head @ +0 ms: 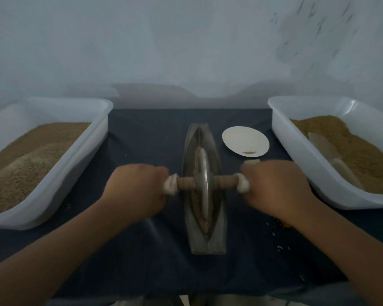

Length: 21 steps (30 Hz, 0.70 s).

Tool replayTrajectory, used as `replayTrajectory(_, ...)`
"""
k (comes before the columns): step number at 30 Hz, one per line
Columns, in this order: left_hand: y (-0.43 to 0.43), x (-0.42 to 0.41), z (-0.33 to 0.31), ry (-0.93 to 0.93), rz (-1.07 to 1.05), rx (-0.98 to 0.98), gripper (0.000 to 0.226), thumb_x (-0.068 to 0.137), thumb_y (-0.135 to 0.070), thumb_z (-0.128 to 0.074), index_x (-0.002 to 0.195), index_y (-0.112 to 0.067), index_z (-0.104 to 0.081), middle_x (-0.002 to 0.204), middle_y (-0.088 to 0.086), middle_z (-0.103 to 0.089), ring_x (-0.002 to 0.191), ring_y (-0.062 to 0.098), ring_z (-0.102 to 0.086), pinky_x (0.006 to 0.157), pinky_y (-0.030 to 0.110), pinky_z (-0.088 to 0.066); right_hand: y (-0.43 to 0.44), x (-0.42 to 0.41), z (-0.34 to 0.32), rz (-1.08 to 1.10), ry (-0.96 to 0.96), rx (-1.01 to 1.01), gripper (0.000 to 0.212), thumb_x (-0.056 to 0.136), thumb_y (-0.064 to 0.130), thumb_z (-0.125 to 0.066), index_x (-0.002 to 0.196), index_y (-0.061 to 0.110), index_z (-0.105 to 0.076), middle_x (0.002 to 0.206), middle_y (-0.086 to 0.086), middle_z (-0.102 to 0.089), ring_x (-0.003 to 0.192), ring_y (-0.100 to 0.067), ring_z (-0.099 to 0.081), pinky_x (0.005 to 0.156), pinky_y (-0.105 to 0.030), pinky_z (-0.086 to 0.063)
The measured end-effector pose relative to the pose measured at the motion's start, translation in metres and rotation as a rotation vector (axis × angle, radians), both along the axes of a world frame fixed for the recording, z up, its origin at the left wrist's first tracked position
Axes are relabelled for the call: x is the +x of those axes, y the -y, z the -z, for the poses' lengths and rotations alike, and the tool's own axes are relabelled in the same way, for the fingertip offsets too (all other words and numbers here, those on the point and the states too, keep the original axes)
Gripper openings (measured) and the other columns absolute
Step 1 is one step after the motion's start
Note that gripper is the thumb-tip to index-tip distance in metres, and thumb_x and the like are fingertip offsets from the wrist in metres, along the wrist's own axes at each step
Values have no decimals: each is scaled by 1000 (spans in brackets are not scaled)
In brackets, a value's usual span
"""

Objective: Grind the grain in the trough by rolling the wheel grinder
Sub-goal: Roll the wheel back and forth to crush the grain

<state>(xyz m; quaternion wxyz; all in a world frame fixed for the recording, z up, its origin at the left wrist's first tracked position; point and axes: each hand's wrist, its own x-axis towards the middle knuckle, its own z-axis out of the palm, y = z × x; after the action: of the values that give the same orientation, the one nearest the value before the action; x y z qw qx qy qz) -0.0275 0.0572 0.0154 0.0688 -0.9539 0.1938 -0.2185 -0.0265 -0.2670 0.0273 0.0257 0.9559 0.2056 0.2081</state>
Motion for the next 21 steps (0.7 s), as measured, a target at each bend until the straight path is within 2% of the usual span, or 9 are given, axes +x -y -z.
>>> replayTrajectory(3, -2, 3, 4, 31, -17, 3, 45, 70, -51, -65, 63, -32, -25, 50, -14, -25, 42, 15, -26, 49, 19, -9, 4, 0, 6, 33, 38, -7, 30, 80, 54, -45, 61, 37, -31, 47, 13, -32, 39, -1, -33, 42, -21, -16)
replayTrajectory(6, 17, 51, -8, -106, -155, -55, 30, 81, -48, -56, 65, -27, -42, 59, -10, -44, 54, 21, -46, 53, 28, -32, -14, 44, 1, 181, 63, -12, 36, 95, 50, -40, 65, 30, -45, 54, 8, -45, 47, -11, -45, 46, -26, -31)
replayTrajectory(9, 32, 89, -30, -193, -233, -100, 23, 83, -41, -57, 68, -24, -55, 69, -6, -58, 62, 22, -55, 61, 32, -45, -29, 84, -15, 241, 26, 24, 30, 91, 34, -52, 63, 23, -47, 58, 5, -47, 52, -16, -46, 49, -27, -25)
replayTrajectory(11, 35, 86, -37, -230, -226, -80, 22, 85, -41, -56, 70, -24, -57, 73, -5, -61, 64, 21, -57, 63, 33, -48, -27, 87, -18, 244, -33, 11, 30, 91, 34, -60, 65, 23, -51, 60, 5, -50, 55, -16, -49, 49, -27, -28)
replayTrajectory(13, 28, 64, -34, -242, -186, -35, 21, 84, -40, -57, 70, -26, -52, 71, -7, -58, 63, 20, -56, 60, 31, -45, -18, 64, -10, 224, -58, 10, 33, 94, 42, -57, 66, 25, -52, 59, 7, -50, 55, -15, -53, 49, -28, -29)
replayTrajectory(16, 10, 7, -17, -91, -50, 23, 32, 76, -45, -59, 63, -31, -34, 55, -11, -42, 46, 9, -39, 47, 25, -26, -5, 7, 4, 121, 14, 33, 37, 88, 56, -47, 61, 34, -34, 50, 12, -36, 42, -6, -36, 43, -22, -20)
replayTrajectory(17, 6, -7, -15, -34, -3, 28, 38, 71, -46, -61, 61, -33, -27, 50, -12, -35, 41, 5, -32, 44, 21, -19, 1, -8, 9, 73, -8, 59, 36, 86, 57, -46, 62, 36, -29, 49, 13, -35, 41, -6, -36, 41, -23, -24)
replayTrajectory(19, 0, -12, -10, 6, 25, 16, 43, 66, -48, -61, 61, -33, -21, 47, -12, -28, 38, 6, -25, 45, 18, -11, 8, -15, 15, 21, -156, 66, 30, 86, 58, -44, 68, 36, -36, 58, 10, -50, 48, -13, -50, 46, -35, -45)
replayTrajectory(21, 2, 5, -2, -70, -38, -4, 37, 73, -48, -59, 61, -30, -29, 51, -11, -35, 43, 14, -32, 47, 23, -18, 1, 1, 10, 78, -104, -4, 33, 89, 56, -41, 68, 31, -41, 59, 9, -51, 49, -14, -51, 48, -35, -46)
